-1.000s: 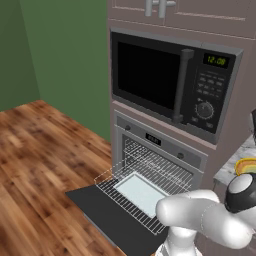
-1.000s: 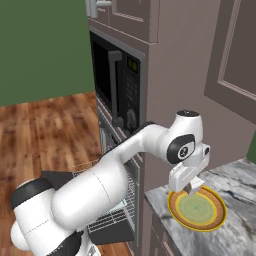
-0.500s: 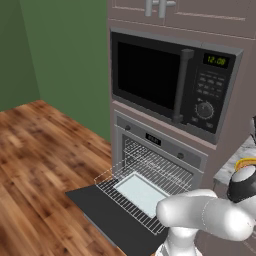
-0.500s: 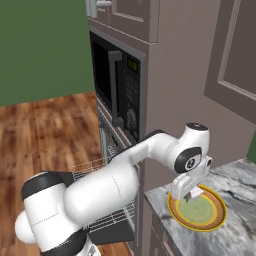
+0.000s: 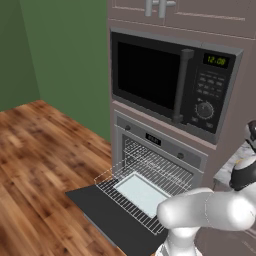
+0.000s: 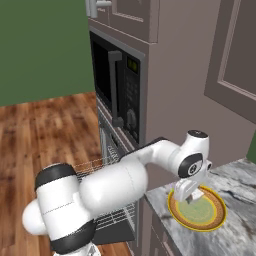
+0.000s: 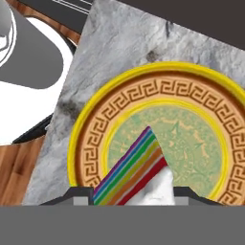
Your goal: Take the baked cake out of the oven and place it on the plate for cooling. Then close the oven door.
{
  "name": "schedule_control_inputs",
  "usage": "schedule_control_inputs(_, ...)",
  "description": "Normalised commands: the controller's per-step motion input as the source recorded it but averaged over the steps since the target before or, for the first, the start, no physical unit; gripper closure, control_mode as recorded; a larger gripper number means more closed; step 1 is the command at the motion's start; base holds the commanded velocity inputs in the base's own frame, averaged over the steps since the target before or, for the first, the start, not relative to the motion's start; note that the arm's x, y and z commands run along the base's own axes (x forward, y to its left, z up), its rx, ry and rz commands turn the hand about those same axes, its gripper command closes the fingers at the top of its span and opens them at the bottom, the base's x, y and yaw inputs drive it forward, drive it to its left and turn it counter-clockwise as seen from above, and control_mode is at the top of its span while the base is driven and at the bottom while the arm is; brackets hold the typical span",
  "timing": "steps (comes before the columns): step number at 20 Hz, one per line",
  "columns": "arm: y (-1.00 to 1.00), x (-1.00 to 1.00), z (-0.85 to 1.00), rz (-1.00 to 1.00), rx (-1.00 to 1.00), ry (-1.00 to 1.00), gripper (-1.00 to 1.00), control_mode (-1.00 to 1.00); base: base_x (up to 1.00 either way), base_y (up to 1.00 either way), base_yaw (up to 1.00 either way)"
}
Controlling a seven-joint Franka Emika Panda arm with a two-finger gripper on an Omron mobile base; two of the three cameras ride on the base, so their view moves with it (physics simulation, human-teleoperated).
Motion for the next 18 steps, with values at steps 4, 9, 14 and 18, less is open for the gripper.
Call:
schedule_control_inputs(4, -0.29, 0.01, -0.39, 0.0, 0.0, 0.0, 1.0, -1.0, 0.0, 0.0, 0.0)
schedule_control_inputs(9, -0.28, 0.0, -0.29, 0.0, 0.03, 0.0, 1.0, -1.0, 0.0, 0.0, 0.0)
schedule_control_inputs(14, -0.14, 0.02, -0.24, 0.0, 0.03, 0.0, 1.0, -1.0, 0.0, 0.0, 0.0)
schedule_control_inputs(18, -0.07, 0.0, -0.19, 0.0, 0.03, 0.0, 1.0, -1.0, 0.0, 0.0, 0.0)
